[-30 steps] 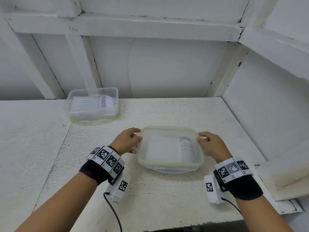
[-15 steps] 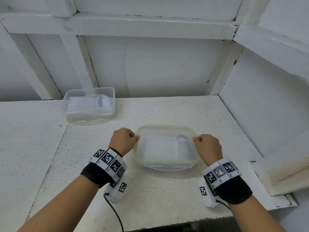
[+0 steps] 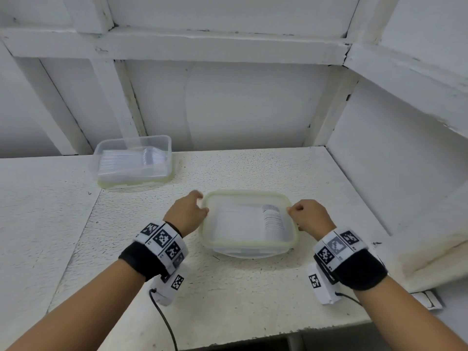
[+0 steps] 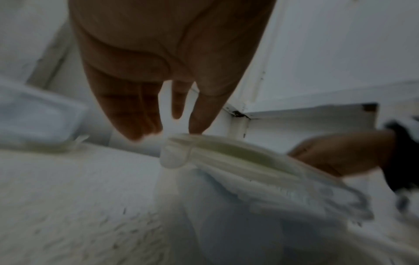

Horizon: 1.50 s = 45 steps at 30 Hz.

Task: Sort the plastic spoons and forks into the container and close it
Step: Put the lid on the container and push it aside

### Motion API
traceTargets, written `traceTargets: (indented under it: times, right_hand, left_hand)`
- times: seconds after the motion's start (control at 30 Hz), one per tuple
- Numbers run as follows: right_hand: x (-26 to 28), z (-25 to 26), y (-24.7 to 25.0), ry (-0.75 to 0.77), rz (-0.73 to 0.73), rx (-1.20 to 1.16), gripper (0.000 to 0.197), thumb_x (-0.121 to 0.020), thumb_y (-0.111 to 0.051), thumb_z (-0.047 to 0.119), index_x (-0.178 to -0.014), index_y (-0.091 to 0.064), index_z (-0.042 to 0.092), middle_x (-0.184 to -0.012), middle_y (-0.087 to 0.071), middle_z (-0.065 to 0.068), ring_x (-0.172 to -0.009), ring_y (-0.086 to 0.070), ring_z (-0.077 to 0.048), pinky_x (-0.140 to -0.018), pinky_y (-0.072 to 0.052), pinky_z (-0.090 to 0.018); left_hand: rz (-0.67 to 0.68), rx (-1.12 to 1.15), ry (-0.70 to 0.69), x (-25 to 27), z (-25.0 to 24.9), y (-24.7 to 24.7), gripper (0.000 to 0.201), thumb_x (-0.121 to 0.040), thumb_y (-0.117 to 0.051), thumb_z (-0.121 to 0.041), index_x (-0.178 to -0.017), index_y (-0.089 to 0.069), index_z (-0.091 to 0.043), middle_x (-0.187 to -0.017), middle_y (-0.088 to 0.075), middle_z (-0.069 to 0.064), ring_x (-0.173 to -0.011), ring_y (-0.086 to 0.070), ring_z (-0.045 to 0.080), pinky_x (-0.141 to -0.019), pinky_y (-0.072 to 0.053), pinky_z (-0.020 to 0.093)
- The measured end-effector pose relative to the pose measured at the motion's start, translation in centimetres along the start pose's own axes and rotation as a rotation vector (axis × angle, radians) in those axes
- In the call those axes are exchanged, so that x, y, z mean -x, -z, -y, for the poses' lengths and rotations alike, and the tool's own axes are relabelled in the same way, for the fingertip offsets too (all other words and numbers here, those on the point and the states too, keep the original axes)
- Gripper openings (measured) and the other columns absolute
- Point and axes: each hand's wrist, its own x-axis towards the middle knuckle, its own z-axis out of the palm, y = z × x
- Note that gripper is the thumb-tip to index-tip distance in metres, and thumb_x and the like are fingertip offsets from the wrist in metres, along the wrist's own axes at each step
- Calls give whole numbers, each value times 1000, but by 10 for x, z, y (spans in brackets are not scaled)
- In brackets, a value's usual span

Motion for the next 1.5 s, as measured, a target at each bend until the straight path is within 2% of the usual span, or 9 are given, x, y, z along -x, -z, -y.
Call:
traceTargets:
  times: [0.07, 0.17, 0.27, 0.47, 0.77, 1.07, 1.2, 1.37, 1.5]
  right_hand:
    - [-4, 12, 4, 71, 102, 177, 54, -94, -51, 30, -140, -37, 6, -141, -40, -17, -125, -43, -32, -102, -38, -38]
    - [-13, 34, 5, 278, 207, 340, 66, -94, -50, 38, -148, -20, 15, -153, -19, -9, -138, -25, -29, -113, -26, -41]
    - [-22, 56, 3, 406, 348, 441, 63, -94, -49, 39, -147, -23, 16, -154, -22, -3, -140, -25, -21, -114, -22, -36]
    - [-39, 73, 0, 408, 418, 516, 54, -92, -53, 39, -137, -42, 12, -140, -46, -4, -126, -44, -20, -104, -33, -32]
    - [-47, 76, 2, 437, 474, 505, 46, -90, -56, 38, -125, -52, 8, -124, -57, -7, -111, -53, -22, -94, -41, -32]
    - [-54, 78, 1, 451, 516, 592, 48, -92, -52, 40, -126, -50, 8, -126, -56, -8, -112, -53, -23, -94, -41, -33]
    - [-54, 104, 4, 494, 521, 700, 54, -94, -48, 41, -133, -46, 4, -137, -50, -10, -118, -50, -23, -97, -38, -33]
    - [-62, 153, -1, 401, 410, 136, 40, -96, -50, 30, -129, -52, 8, -132, -53, -9, -119, -52, -24, -98, -43, -39]
    - [-68, 203, -29, 212, 465, -270, 35, -97, -46, 23, -128, -50, 8, -131, -52, -13, -119, -53, -25, -93, -47, -40]
  left_hand:
    - [-55, -171, -208, 7, -7, 1, 53, -90, -57, -30, -138, -37, -22, -134, -44, 10, -118, -44, 25, -99, -40, 37]
    - [118, -333, -494, 20, -16, -6, 70, -83, -59, -52, -143, -32, -27, -150, -25, 2, -137, -22, 20, -113, -23, 38]
    - [264, -518, -550, 29, -14, -23, 91, -74, -59, -66, -147, -19, -27, -157, -6, -2, -144, -4, 17, -118, -9, 36]
    - [85, -529, -585, 32, -10, -30, 79, -80, -57, -57, -146, -22, -30, -156, -14, -5, -143, -12, 15, -114, -14, 33]
    - [43, -486, -551, 37, -13, -38, 70, -82, -58, -50, -143, -29, -30, -155, -19, -6, -143, -15, 13, -114, -15, 33]
    - [107, -482, -545, 35, -14, -34, 71, -82, -59, -49, -144, -28, -30, -156, -16, -6, -144, -11, 14, -115, -12, 32]
    - [233, -202, -486, 26, -13, -3, 52, -87, -58, -44, -134, -46, -25, -145, -40, -5, -132, -35, 9, -106, -25, 19]
    - [-85, 52, -233, -5, 24, 71, 29, -95, -49, -28, -118, -60, -15, -121, -60, 0, -101, -52, 8, -89, -37, 21]
    - [-321, 51, 5, -42, 86, 125, 29, -96, -47, -21, -117, -60, -6, -123, -61, 9, -107, -56, 22, -88, -37, 26]
